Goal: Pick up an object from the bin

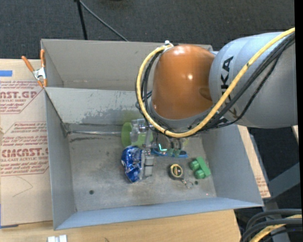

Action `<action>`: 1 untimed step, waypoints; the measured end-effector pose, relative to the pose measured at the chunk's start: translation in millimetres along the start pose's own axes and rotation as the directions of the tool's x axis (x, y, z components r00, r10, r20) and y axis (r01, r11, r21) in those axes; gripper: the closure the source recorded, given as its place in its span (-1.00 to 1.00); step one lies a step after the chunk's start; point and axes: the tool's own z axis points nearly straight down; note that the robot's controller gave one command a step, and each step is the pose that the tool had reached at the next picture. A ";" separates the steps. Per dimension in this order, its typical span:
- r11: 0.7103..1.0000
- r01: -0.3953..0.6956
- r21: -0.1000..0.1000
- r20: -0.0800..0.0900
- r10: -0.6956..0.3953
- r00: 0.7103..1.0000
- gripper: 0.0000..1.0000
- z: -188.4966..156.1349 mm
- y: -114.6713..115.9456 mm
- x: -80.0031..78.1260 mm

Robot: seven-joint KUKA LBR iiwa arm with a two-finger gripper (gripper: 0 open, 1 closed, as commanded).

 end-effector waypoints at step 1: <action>0.996 0.095 0.003 0.000 -0.095 0.996 -1.00 95.8 -45.9 -21.4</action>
Offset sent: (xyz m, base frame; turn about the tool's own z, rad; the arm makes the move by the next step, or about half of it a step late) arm 0.0219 -0.0436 -0.0908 -0.0970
